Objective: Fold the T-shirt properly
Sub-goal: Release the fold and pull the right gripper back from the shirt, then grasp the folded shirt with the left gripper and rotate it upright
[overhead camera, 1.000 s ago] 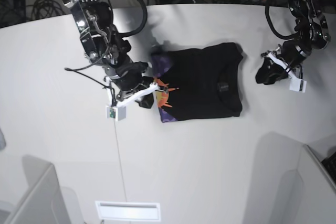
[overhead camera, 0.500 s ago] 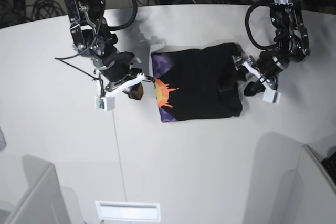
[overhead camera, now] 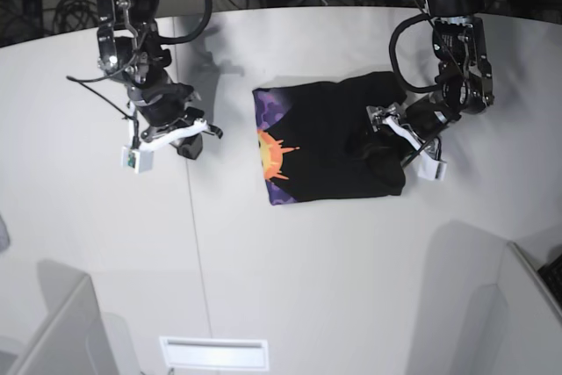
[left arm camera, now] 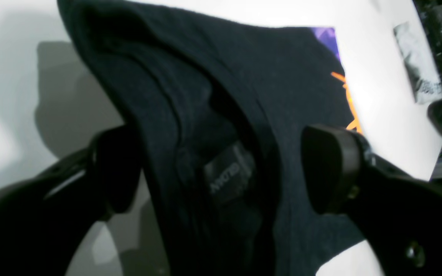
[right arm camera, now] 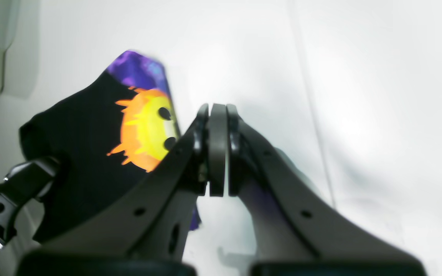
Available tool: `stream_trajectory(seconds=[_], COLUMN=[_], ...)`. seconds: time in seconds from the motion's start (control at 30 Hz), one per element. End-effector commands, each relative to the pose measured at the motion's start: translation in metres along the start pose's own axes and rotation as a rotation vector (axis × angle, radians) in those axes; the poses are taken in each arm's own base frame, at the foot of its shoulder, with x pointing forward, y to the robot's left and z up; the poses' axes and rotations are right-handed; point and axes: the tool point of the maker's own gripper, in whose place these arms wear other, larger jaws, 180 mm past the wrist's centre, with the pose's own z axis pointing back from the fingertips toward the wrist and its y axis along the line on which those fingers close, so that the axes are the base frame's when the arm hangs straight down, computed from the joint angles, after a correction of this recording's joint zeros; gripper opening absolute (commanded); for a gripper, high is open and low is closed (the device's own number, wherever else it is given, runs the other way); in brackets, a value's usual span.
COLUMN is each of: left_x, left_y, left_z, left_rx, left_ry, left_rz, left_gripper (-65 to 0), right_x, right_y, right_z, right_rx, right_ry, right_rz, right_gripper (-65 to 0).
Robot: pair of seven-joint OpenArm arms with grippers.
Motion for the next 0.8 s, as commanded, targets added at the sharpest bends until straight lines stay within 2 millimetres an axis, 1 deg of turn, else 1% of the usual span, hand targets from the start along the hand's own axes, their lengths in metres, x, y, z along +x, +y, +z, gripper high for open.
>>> stream_trajectory(seconds=[0.0,0.07,0.13,0.2,0.23,0.3,0.37,0.47,0.57,0.6,0.67,0.77], left_x=[0.003,0.0,-0.005,-0.015,-0.02,-0.023,-0.026,-0.03,-0.029,-0.033,-0.03,-0.032], left_y=[0.002,0.003,0.005,-0.003,-0.007,-0.015,-0.02,-0.02,-0.013,-0.013,-0.015,-0.021], left_z=[0.0,-0.001,-0.003,-0.01,-0.014,-0.02,-0.024,-0.026,-0.027,-0.028,-0.032,-0.036], left_rx=[0.006,0.007,0.007,-0.015,-0.025,-0.046,-0.06,-0.062,-0.027,-0.015,-0.005,-0.02], left_ry=[0.001,0.007,0.021,0.057,0.077,0.098,0.116,0.13,0.153,0.177,0.211,0.282], left_rz=[0.006,0.016,0.027,0.018,0.011,-0.01,-0.019,-0.016,-0.012,-0.012,-0.053,-0.148], left_gripper=[-8.9,-17.1,-26.7,-35.4,-38.2,-43.9,-50.0,-64.5,-65.0,-65.0,-65.0,-65.0], right_x=[0.017,0.02,0.021,0.024,0.024,0.029,0.028,0.031,0.033,0.036,0.039,0.039], right_y=[0.005,0.001,-0.007,-0.012,-0.014,-0.021,-0.029,-0.035,-0.046,-0.052,-0.068,-0.083], right_z=[0.004,0.005,0.007,0.008,0.008,0.01,0.012,0.016,0.022,0.024,0.031,0.037], right_rx=[0.021,0.01,-0.01,-0.021,-0.025,-0.042,-0.062,-0.059,-0.06,-0.073,-0.112,-0.151], right_ry=[-0.055,-0.064,-0.069,-0.077,-0.079,-0.092,-0.094,-0.106,-0.117,-0.128,-0.141,-0.15], right_rz=[0.006,0.0,-0.009,-0.017,-0.019,-0.027,-0.036,-0.025,-0.009,-0.013,-0.03,-0.048], right_gripper=[-65.0,-65.0,-65.0,-65.0,-65.0,-65.0,-65.0,-65.0,-65.0,-65.0,-65.0,-65.0])
